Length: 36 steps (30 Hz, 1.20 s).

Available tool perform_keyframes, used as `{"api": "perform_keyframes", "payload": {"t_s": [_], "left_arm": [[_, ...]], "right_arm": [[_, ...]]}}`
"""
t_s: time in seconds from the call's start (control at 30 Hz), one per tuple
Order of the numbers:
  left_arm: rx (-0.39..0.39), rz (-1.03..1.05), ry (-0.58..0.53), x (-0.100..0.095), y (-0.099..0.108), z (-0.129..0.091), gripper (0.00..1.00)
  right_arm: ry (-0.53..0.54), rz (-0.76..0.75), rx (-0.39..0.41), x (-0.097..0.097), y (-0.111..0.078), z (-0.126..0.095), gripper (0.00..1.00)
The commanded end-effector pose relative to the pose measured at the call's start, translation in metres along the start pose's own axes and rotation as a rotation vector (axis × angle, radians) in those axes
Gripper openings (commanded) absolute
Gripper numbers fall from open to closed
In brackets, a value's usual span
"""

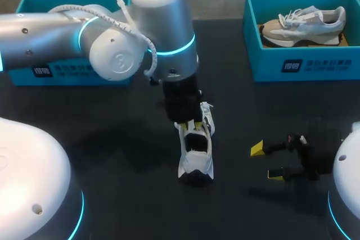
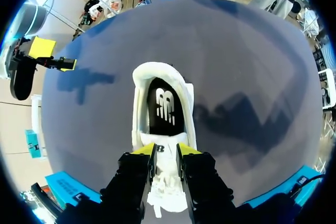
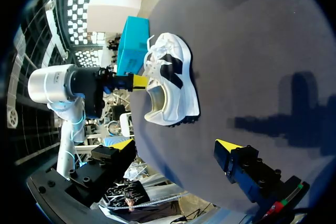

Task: Take the shoe out of the shoebox, open the shoe tongue, remove and reinsert the insole, then place the shoe into the shoebox

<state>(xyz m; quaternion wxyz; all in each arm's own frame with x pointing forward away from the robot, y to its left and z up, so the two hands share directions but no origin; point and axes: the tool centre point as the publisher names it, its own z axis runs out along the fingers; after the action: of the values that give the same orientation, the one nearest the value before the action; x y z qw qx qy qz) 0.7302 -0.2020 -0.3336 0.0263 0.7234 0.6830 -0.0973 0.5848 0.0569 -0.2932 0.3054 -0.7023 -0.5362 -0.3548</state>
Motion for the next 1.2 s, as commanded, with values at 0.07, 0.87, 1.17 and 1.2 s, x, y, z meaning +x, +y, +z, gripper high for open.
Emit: {"api": "perform_keyframes", "payload": {"t_s": [0.07, 0.87, 1.17, 1.2], "left_arm": [[0.004, -0.010, 0.005, -0.002, 0.005, 0.005, 0.25], [-0.144, -0.191, 0.099, 0.016, -0.001, -0.080, 1.00], [-0.144, -0.191, 0.099, 0.016, -0.001, -0.080, 1.00], [-0.144, -0.191, 0.099, 0.016, -0.001, -0.080, 1.00]], "right_arm": [[-0.002, 0.000, -0.003, 0.001, -0.002, -0.001, 1.00], [-0.002, 0.000, -0.003, 0.001, -0.002, -0.001, 1.00], [-0.002, 0.000, -0.003, 0.001, -0.002, -0.001, 1.00], [-0.002, 0.000, -0.003, 0.001, -0.002, -0.001, 1.00]]}}
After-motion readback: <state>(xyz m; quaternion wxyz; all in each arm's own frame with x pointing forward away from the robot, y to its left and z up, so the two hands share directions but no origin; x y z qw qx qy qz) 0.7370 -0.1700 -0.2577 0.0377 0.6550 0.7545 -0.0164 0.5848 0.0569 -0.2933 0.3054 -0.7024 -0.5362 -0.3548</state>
